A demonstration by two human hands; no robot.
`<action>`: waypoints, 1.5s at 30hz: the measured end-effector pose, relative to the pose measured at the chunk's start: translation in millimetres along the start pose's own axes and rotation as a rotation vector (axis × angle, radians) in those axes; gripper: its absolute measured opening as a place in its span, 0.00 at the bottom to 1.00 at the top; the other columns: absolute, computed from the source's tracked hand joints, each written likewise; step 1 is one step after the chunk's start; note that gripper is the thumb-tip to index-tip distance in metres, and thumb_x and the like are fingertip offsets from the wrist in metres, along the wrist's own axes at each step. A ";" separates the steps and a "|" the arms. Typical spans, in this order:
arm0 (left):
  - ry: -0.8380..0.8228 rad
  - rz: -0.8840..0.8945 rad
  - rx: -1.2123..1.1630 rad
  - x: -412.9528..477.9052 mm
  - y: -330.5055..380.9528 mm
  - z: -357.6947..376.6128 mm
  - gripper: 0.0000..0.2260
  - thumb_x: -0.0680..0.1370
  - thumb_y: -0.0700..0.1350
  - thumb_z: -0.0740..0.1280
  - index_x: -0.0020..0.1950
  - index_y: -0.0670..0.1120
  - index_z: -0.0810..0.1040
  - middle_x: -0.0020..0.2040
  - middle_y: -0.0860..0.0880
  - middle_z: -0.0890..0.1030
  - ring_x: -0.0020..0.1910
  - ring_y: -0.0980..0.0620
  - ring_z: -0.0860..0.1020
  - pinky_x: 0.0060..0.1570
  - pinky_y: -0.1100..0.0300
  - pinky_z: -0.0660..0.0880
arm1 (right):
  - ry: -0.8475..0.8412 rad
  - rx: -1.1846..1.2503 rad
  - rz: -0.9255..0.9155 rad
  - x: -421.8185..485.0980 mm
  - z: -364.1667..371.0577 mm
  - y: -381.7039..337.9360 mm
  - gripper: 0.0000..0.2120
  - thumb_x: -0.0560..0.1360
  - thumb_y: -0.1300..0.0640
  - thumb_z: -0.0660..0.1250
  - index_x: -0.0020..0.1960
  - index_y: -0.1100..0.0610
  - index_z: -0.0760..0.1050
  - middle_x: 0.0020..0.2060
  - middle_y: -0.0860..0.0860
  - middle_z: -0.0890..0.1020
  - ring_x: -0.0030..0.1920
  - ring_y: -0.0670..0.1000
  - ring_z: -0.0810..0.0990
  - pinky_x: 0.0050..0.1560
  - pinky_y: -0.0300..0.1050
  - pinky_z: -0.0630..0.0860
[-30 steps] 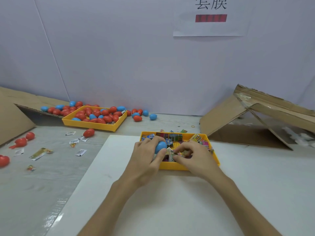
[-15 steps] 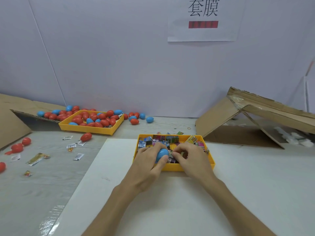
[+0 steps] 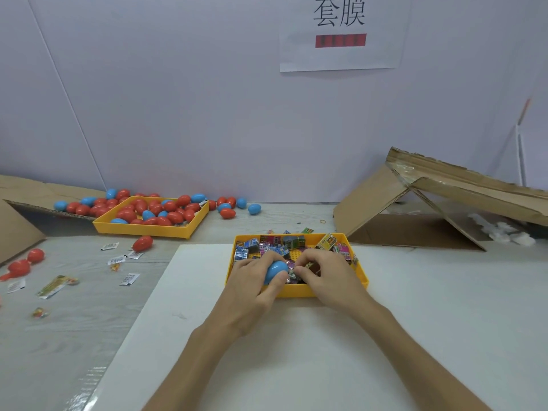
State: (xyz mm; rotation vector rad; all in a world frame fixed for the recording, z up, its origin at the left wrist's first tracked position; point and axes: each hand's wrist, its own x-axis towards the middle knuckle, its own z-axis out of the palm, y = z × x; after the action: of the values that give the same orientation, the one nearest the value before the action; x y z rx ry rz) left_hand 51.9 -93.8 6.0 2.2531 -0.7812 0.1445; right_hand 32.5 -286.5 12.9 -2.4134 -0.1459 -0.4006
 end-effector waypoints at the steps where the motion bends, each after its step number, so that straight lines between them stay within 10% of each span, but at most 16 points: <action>1: -0.001 0.000 0.003 0.2 -0.2 0.2 0.14 0.79 0.62 0.54 0.58 0.59 0.72 0.51 0.59 0.76 0.56 0.57 0.70 0.56 0.60 0.67 | -0.008 0.000 -0.004 -0.1 -0.5 -0.7 0.05 0.79 0.51 0.69 0.44 0.45 0.77 0.40 0.42 0.80 0.43 0.44 0.78 0.46 0.48 0.77; 27: -0.002 -0.002 0.008 0.5 0.1 3.8 0.17 0.75 0.70 0.49 0.56 0.66 0.69 0.53 0.68 0.73 0.60 0.57 0.67 0.55 0.68 0.63 | 0.037 0.052 0.105 -0.5 -5.6 -7.3 0.07 0.79 0.54 0.69 0.42 0.49 0.80 0.37 0.42 0.80 0.42 0.41 0.77 0.41 0.34 0.69; 36: -0.005 0.024 0.029 1.2 -1.0 4.9 0.14 0.75 0.69 0.49 0.54 0.68 0.68 0.51 0.69 0.73 0.60 0.65 0.65 0.56 0.69 0.61 | -0.085 0.083 0.064 -0.1 -11.7 -9.8 0.06 0.80 0.54 0.67 0.45 0.52 0.80 0.41 0.49 0.83 0.46 0.49 0.80 0.51 0.53 0.77; 45: 0.056 0.083 0.070 3.2 0.5 6.6 0.17 0.79 0.65 0.48 0.58 0.60 0.70 0.50 0.65 0.75 0.57 0.66 0.71 0.64 0.64 0.58 | -0.192 0.042 -0.094 -1.4 -22.4 -10.9 0.04 0.79 0.57 0.69 0.45 0.52 0.79 0.50 0.47 0.78 0.46 0.45 0.76 0.51 0.42 0.74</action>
State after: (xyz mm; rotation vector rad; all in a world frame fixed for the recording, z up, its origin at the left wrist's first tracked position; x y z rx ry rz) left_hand 53.4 -100.1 2.6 2.2731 -0.8518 0.2765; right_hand 23.5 -292.7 35.3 -2.4068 -0.3504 -0.2043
